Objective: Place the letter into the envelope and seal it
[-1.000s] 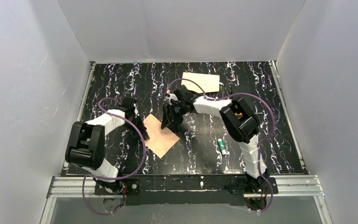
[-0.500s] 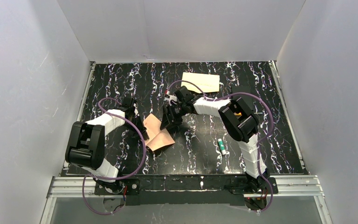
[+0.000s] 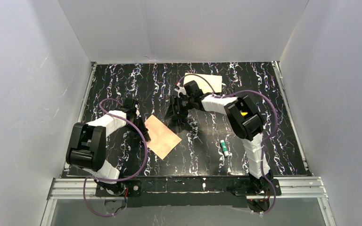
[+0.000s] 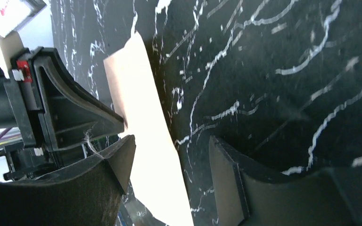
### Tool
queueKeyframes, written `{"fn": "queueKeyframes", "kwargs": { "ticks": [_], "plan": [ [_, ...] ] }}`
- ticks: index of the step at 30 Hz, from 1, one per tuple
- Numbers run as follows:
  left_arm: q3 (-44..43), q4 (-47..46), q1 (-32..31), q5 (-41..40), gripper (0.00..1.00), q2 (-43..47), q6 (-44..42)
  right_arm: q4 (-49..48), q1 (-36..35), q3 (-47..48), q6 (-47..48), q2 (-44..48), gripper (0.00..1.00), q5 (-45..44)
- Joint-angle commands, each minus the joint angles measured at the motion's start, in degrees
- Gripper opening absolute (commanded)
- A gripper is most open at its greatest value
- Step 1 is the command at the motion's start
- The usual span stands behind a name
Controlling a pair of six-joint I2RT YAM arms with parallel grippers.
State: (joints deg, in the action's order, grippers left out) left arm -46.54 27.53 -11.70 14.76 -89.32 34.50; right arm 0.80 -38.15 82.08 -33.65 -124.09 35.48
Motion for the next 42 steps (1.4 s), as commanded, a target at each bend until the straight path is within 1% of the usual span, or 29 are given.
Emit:
{"fn": "queueKeyframes", "kwargs": {
  "ticks": [1,7,11,13,16,18,20,23,24,26,27,28,29,30,32,33,34,37,41,42],
  "plan": [
    [2.7,3.2,-0.2,-5.3,0.15,-1.6,-1.7,-0.9,-0.9,4.1,3.0,-5.2,0.67,1.8],
    [2.3,3.2,-0.3,-5.3,0.15,-1.9,-1.8,-0.9,-3.0,4.6,3.5,-7.5,0.68,2.9],
    [2.4,3.2,-0.2,-5.3,0.15,-1.9,-1.7,-4.9,-3.5,3.4,3.1,-7.3,0.69,4.0],
    [2.4,3.2,-0.2,-5.3,0.15,-1.9,-1.7,-6.5,-3.6,4.3,2.3,-8.4,0.69,7.2],
    [2.3,3.3,-0.2,-5.3,0.15,-1.9,-1.7,-8.4,-4.3,6.6,1.5,-10.8,0.69,15.2],
    [2.1,3.6,-0.2,-5.2,0.15,-1.9,-1.7,-8.3,-4.7,7.4,1.8,-11.4,0.68,17.7],
    [1.7,3.9,-0.2,-5.2,0.15,-1.2,-1.6,-8.5,-4.8,7.1,2.0,-11.2,0.68,17.5],
    [1.2,4.3,-0.2,-5.8,0.15,0.2,-1.4,-9.0,-4.8,6.2,1.9,-10.8,0.64,16.5],
    [1.1,4.3,-0.2,-6.1,0.15,0.7,-1.3,-9.4,-4.7,6.0,1.5,-10.8,0.62,16.2],
    [1.1,4.5,-0.2,-6.7,0.15,1.8,-1.4,-10.2,-4.7,5.5,0.5,-10.6,0.51,15.2],
    [1.1,4.6,-0.2,-7.0,0.15,2.3,-1.4,-11.1,-4.7,5.1,-0.3,-10.5,0.45,14.4],
    [1.0,4.6,-0.2,-7.2,0.16,2.8,-1.5,-12.0,-4.7,4.6,-1.2,-10.5,0.33,13.7],
    [1.0,4.6,-0.3,-7.2,0.16,3.3,-1.7,-13.0,-4.7,4.3,-2.0,-10.5,0.24,13.5],
    [1.0,4.6,-0.3,-7.1,0.16,3.8,-1.8,-13.8,-4.7,4.1,-2.9,-10.5,0.17,13.2],
    [0.5,5.2,-0.2,-7.2,0.18,5.2,-2.2,-15.3,-4.7,3.5,-3.8,-10.0,0.07,12.3],
    [-0.2,5.8,-0.2,-7.2,0.19,5.9,-2.6,-15.6,-4.7,3.3,-3.9,-9.5,0.03,11.5],
    [-1.3,6.8,-0.2,-7.0,0.21,7.1,-3.2,-16.0,-4.5,3.2,-4.1,-8.5,0.01,10.8],
    [-6.0,10.4,-0.1,-6.8,0.33,11.1,-4.9,-19.3,-3.6,2.7,-6.5,-5.8,0.01,9.8],
    [-15.4,14.2,1.0,-4.8,0.64,16.8,-7.1,-25.5,-1.1,3.4,-10.9,-0.7,0.01,7.7],
    [-17.7,14.9,1.5,-3.6,0.69,17.7,-7.3,-26.1,-0.5,4.0,-11.6,0.7,0.01,6.7]
  ]
}}
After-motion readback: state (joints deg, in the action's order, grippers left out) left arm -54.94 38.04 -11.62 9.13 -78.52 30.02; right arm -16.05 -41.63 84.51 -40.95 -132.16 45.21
